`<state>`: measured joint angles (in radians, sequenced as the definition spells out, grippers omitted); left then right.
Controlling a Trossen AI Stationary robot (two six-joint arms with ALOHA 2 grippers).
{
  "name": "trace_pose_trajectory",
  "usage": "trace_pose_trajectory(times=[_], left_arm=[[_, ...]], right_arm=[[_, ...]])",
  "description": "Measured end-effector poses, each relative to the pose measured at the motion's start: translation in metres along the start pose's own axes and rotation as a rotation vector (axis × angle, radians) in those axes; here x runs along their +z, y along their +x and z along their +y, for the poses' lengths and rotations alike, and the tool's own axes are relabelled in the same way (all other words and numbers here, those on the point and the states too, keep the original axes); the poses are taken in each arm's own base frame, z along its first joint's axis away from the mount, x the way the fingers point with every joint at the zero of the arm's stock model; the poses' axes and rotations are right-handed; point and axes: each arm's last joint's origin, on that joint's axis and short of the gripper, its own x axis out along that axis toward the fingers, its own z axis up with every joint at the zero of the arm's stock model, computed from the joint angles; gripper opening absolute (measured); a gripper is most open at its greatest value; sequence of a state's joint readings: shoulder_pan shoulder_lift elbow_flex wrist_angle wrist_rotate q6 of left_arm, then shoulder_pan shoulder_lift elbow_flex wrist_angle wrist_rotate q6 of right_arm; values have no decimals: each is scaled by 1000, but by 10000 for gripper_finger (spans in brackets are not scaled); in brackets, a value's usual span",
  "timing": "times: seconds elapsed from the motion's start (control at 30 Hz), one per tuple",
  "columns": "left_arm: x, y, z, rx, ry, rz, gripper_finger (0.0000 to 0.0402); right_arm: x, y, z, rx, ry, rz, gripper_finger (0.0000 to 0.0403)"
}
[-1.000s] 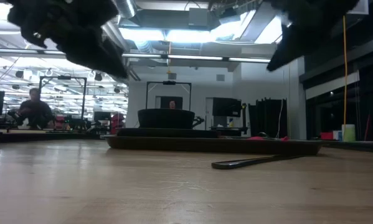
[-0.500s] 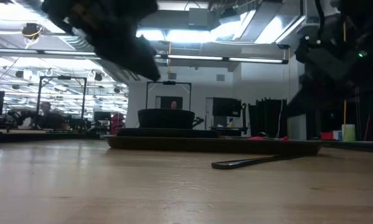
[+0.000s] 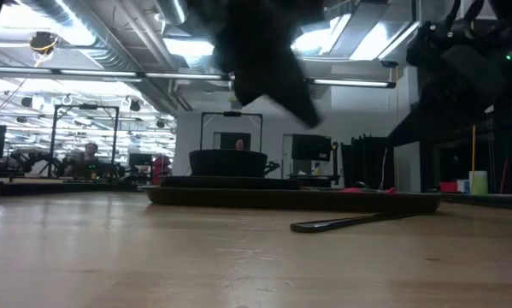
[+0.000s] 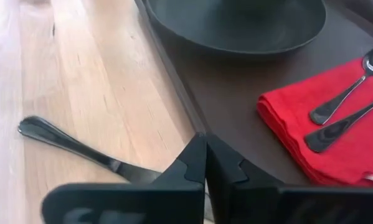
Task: Set up tray
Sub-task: Put the black knife on the red napkin to the right of the black fork
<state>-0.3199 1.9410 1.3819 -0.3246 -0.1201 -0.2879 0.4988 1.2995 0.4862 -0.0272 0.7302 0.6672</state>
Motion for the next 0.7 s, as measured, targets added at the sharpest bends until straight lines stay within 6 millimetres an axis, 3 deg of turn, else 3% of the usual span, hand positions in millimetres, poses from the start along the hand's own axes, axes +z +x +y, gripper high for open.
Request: trace_pose_trajectory(times=[0.13, 0.43, 0.7], left_arm=[[12, 14, -12, -11, -47, -4, 3], [4, 50, -15, 58, -217, 45, 3], [-4, 51, -12, 141, -345, 90, 3]], right_arm=[[-1, 0, -1, -7, -33, 7, 8], [-6, -1, -4, -22, -137, 54, 11], [-6, 0, -4, -19, -257, 62, 11]])
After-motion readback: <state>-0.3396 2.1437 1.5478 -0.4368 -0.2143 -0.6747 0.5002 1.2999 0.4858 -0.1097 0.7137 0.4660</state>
